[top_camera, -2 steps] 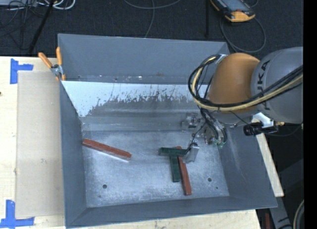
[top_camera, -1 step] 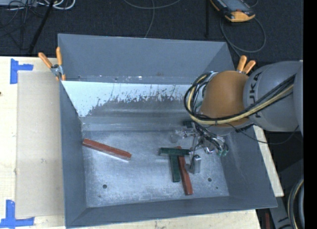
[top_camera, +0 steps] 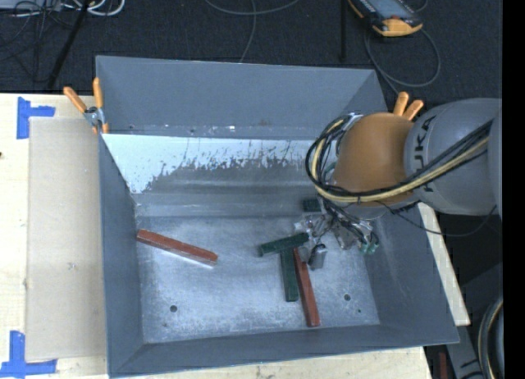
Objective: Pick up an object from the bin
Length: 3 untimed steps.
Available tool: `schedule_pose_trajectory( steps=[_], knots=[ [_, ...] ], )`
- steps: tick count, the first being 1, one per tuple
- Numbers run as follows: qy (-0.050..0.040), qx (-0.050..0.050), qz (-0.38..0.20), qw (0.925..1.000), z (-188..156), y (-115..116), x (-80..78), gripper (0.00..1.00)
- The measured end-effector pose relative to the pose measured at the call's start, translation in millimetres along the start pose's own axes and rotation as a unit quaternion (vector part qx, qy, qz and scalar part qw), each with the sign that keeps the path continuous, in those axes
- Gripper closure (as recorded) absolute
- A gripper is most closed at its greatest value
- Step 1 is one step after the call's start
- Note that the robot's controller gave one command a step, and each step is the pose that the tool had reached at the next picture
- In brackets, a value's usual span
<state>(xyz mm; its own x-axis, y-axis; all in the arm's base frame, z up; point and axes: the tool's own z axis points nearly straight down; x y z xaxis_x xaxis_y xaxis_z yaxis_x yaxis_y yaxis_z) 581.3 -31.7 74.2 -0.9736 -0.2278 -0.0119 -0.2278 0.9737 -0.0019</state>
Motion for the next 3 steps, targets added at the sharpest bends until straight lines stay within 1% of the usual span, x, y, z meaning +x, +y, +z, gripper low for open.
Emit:
schedule_pose_trajectory(
  steps=[1,2,3],
  knots=[
    [0.0000,0.000,-0.022,0.9998,-191.0,14.6,-32.6,1.00],
    [0.0047,-0.001,-0.021,0.9998,-185.8,14.5,-30.7,0.00],
    [0.0099,-0.002,0.058,0.9983,-35.5,72.7,-34.2,0.00]
  ],
)
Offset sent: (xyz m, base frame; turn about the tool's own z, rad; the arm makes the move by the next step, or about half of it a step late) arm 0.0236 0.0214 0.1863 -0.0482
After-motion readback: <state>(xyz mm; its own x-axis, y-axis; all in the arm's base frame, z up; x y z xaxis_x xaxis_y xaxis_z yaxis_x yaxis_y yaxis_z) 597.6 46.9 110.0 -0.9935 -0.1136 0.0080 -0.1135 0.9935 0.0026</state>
